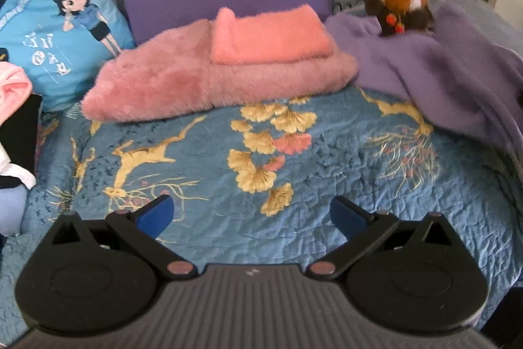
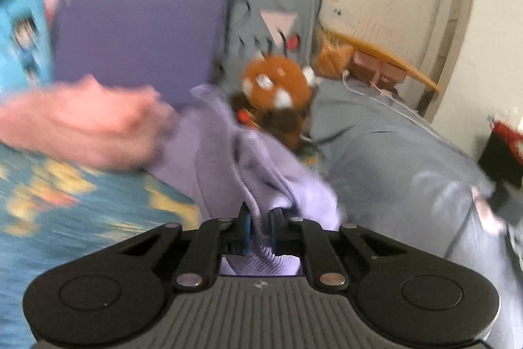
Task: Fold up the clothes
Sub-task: 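Grasp the crumpled lavender sweatshirt with the right gripper and lift it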
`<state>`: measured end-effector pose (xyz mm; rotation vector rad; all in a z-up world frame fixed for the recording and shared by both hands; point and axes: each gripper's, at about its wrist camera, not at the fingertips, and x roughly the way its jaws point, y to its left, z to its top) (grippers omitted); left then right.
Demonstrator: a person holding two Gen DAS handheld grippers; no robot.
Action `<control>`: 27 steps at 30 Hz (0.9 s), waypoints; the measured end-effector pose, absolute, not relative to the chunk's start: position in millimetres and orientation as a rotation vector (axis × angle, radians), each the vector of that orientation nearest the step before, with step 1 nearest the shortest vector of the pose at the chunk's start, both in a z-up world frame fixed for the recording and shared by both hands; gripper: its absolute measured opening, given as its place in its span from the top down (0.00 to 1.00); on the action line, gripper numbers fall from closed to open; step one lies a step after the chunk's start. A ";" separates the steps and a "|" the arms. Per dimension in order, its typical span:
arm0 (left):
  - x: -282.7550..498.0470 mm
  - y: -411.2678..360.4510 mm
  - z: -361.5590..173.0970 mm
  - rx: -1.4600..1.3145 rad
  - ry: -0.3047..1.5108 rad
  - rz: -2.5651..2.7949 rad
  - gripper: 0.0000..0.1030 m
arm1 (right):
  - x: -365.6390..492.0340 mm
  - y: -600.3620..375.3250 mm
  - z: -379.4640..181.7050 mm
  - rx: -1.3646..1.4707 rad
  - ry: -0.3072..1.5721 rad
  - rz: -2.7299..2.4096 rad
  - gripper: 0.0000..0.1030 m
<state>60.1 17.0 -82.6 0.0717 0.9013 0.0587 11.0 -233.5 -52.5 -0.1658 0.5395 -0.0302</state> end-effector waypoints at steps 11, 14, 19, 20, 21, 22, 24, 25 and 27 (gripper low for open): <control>18.3 54.6 -73.6 0.067 0.907 0.096 0.00 | -124.2 -114.8 -97.8 -0.286 0.827 0.477 0.90; 10.2 67.3 -79.4 0.079 0.926 0.117 0.00 | -126.9 -125.3 -90.4 -0.163 0.829 0.454 0.68; 17.2 60.0 -94.6 0.100 0.968 0.112 0.00 | -101.7 -173.3 -69.3 -0.155 0.719 0.244 0.32; 17.5 55.3 -96.1 0.111 0.969 0.102 0.00 | -87.9 -184.5 -74.2 -0.160 0.725 0.152 0.32; 16.3 48.6 -96.5 0.131 0.962 0.084 0.00 | -74.5 -195.9 -80.1 -0.154 0.737 0.067 0.31; 15.0 41.6 -97.0 0.153 0.954 0.064 0.00 | -62.1 -208.0 -88.7 -0.119 0.765 0.005 0.31; 13.7 28.2 -98.3 0.188 0.938 0.023 0.00 | -38.5 -234.9 -111.2 -0.019 0.825 -0.070 0.31; 14.4 21.3 -99.8 0.201 0.933 0.002 0.00 | -29.4 -246.2 -121.0 0.024 0.849 -0.088 0.31; 16.9 9.0 -103.3 0.225 0.932 -0.032 0.00 | -17.9 -262.1 -141.4 0.105 0.894 -0.113 0.32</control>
